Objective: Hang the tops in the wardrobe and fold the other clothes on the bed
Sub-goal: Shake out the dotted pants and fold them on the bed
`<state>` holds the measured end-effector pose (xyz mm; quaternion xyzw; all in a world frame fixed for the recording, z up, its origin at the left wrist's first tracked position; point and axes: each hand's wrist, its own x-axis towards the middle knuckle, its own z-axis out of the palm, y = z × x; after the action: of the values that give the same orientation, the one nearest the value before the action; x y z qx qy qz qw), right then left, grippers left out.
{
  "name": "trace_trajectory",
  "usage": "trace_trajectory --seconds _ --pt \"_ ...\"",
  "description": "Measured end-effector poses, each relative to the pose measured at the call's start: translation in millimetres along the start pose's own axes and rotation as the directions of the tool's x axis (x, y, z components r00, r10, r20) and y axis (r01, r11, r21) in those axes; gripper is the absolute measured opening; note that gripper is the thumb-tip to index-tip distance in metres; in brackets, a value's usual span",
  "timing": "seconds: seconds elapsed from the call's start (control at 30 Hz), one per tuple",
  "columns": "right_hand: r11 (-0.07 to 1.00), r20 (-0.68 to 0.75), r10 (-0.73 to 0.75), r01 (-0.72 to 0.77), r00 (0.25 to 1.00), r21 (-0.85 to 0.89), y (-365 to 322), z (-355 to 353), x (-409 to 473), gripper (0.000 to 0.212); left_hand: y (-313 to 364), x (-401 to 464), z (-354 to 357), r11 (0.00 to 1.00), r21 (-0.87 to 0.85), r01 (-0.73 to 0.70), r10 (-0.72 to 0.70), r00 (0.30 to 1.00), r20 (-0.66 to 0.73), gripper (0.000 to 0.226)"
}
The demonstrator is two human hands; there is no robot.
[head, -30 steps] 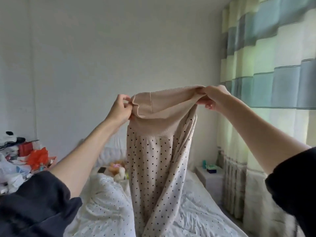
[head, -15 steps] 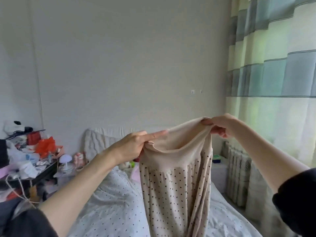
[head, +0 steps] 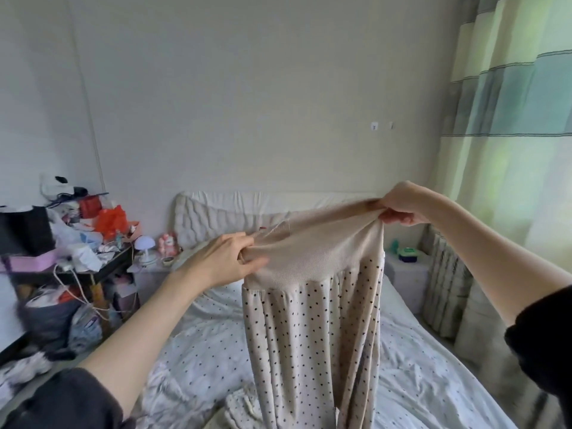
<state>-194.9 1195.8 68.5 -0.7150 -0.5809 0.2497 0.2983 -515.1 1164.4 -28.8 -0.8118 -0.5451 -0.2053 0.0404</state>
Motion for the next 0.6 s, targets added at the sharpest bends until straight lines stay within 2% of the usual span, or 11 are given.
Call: trace_trajectory --seconds 0.1,0.2,0.33,0.43,0.47,0.53,0.57,0.6 --pt "0.942 -0.021 -0.09 0.078 0.996 -0.326 2.4 12.6 1.7 0.037 -12.9 -5.7 1.6 0.998 -0.054 0.028 -0.037 0.987 -0.159 0.033" --pt "0.867 -0.03 -0.138 0.106 0.99 -0.487 13.4 28.0 0.8 0.044 -21.2 -4.7 -8.9 0.984 -0.169 0.055 -0.089 0.975 -0.202 0.027" --pt "0.906 0.055 -0.034 0.054 0.998 -0.42 31.0 45.1 -2.5 0.044 -17.3 -3.5 -24.3 0.969 -0.246 0.012 -0.094 0.942 -0.323 0.023" --pt "0.946 0.094 0.009 0.022 0.996 -0.325 34.1 52.8 -5.6 0.032 -14.9 -4.5 -23.3 0.936 -0.345 0.065 -0.186 0.925 -0.331 0.022" --pt "0.962 0.105 0.018 0.011 0.994 -0.274 34.3 53.4 -5.2 0.028 -16.1 -4.7 -20.5 0.879 -0.466 0.104 -0.27 0.913 -0.307 0.022" --pt "0.991 0.143 0.027 -0.008 0.989 -0.136 34.4 51.7 -4.9 0.025 -19.1 -7.4 -14.1 0.608 -0.776 0.169 -0.448 0.88 -0.159 0.028" --pt "0.998 0.171 0.023 -0.014 0.985 -0.055 34.4 49.9 -5.7 0.026 -23.1 -10.1 -9.9 0.482 -0.854 0.195 -0.491 0.867 -0.079 0.031" --pt "1.0 0.191 0.012 -0.017 0.982 0.024 34.7 47.8 -6.5 0.026 -28.1 -12.8 -5.5 0.441 -0.869 0.227 -0.505 0.862 -0.031 0.034"
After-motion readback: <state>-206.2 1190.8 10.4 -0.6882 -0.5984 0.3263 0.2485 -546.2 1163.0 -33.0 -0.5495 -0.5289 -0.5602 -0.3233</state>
